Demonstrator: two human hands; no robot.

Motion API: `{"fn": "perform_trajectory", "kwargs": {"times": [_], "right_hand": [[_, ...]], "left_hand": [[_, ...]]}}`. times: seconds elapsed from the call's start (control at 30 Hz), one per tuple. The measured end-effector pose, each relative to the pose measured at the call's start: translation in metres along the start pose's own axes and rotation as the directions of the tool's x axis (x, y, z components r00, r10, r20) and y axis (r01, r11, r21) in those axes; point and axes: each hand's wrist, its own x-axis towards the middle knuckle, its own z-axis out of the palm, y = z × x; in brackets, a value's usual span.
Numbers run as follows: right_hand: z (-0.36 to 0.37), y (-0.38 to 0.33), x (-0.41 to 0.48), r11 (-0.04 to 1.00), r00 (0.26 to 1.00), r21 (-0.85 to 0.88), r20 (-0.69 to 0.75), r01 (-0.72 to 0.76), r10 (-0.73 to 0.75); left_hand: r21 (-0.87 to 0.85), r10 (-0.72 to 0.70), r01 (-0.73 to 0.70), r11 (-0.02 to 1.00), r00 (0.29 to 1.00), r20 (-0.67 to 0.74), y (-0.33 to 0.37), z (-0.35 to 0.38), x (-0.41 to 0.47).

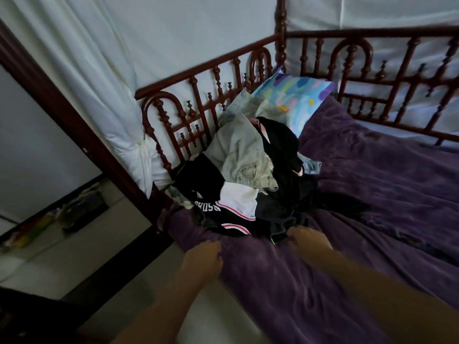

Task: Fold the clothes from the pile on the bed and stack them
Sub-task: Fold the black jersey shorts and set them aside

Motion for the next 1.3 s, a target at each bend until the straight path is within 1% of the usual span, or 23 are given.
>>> {"fn": "perform_trajectory", "kwargs": {"times": [0.13,0.2,0.3,0.4,0.53,0.63,0.7,0.77,0.83,0.9,0.97,1.03,1.1,1.13,1.17,1.2,1.23,1.27,1.3], "right_hand": [[0.001,-0.023,0.068,0.998,0.999,0.047,0.027,-0.042,0.041],[0.002,-0.035,0.092,0.997,0.996,0.058,0.071,-0.052,0.047],[0.005,-0.047,0.127,0.993,0.993,0.084,0.095,-0.079,0.071],[0.007,-0.057,0.162,0.988,0.988,0.091,0.103,-0.122,0.113],[0.011,-0.077,0.216,0.977,0.976,0.094,0.13,-0.19,0.177],[0.019,-0.101,0.27,0.971,0.964,0.087,0.167,-0.224,0.207],[0.027,-0.12,0.306,0.975,0.966,0.073,0.171,-0.209,0.195],[0.038,-0.137,0.338,0.983,0.971,0.055,0.17,-0.177,0.166],[0.054,-0.149,0.36,0.98,0.964,0.063,0.2,-0.191,0.175],[0.071,-0.152,0.374,0.958,0.938,0.106,0.257,-0.268,0.234],[0.078,-0.15,0.373,0.93,0.918,0.169,0.29,-0.327,0.27],[0.071,-0.142,0.363,0.878,0.919,0.294,0.24,-0.377,0.314],[0.048,-0.131,0.351,0.821,0.913,0.403,0.133,-0.405,0.385],[0.033,-0.127,0.346,0.814,0.91,0.422,0.077,-0.399,0.406],[0.018,-0.122,0.342,0.818,0.91,0.431,0.016,-0.381,0.415],[0.003,-0.117,0.34,0.827,0.906,0.442,-0.07,-0.347,0.417],[-0.011,-0.112,0.34,0.838,0.888,0.45,-0.178,-0.31,0.424],[-0.025,-0.104,0.34,0.84,0.847,0.455,-0.284,-0.295,0.45],[-0.037,-0.095,0.341,0.824,0.79,0.468,-0.349,-0.319,0.504]], "left_hand": [[-0.017,-0.029,0.029,0.999,0.999,0.014,-0.037,-0.016,0.063],[-0.02,-0.028,0.03,0.999,0.997,0.07,-0.053,-0.017,0.087],[-0.014,-0.009,0.011,1.0,0.991,0.134,-0.072,-0.014,0.124],[-0.034,0.014,-0.009,0.999,0.988,0.154,-0.094,-0.01,0.168],[-0.065,0.082,-0.07,0.995,0.977,0.195,-0.127,0.001,0.229],[-0.061,0.16,-0.15,0.987,0.96,0.232,-0.154,0.006,0.285],[-0.035,0.218,-0.216,0.976,0.945,0.243,-0.167,0.007,0.323],[0.004,0.268,-0.278,0.961,0.932,0.243,-0.174,0.01,0.358],[0.067,0.348,-0.37,0.926,0.911,0.222,-0.176,0.016,0.386],[0.118,0.441,-0.472,0.873,0.87,0.221,-0.174,0.027,0.411],[0.132,0.523,-0.566,0.814,0.812,0.26,-0.168,0.035,0.425],[0.131,0.569,-0.631,0.764,0.756,0.323,-0.16,0.041,0.433],[0.106,0.579,-0.647,0.755,0.733,0.357,-0.149,0.04,0.438],[0.064,0.59,-0.648,0.759,0.727,0.352,-0.142,0.037,0.44],[-0.026,0.603,-0.632,0.774,0.724,0.334,-0.135,0.031,0.442],[-0.174,0.608,-0.585,0.792,0.732,0.306,-0.127,0.022,0.443],[-0.317,0.602,-0.521,0.793,0.749,0.276,-0.12,0.011,0.446],[-0.429,0.584,-0.457,0.779,0.777,0.235,-0.114,-0.003,0.449],[-0.509,0.565,-0.415,0.754,0.806,0.18,-0.109,-0.018,0.454]]}}
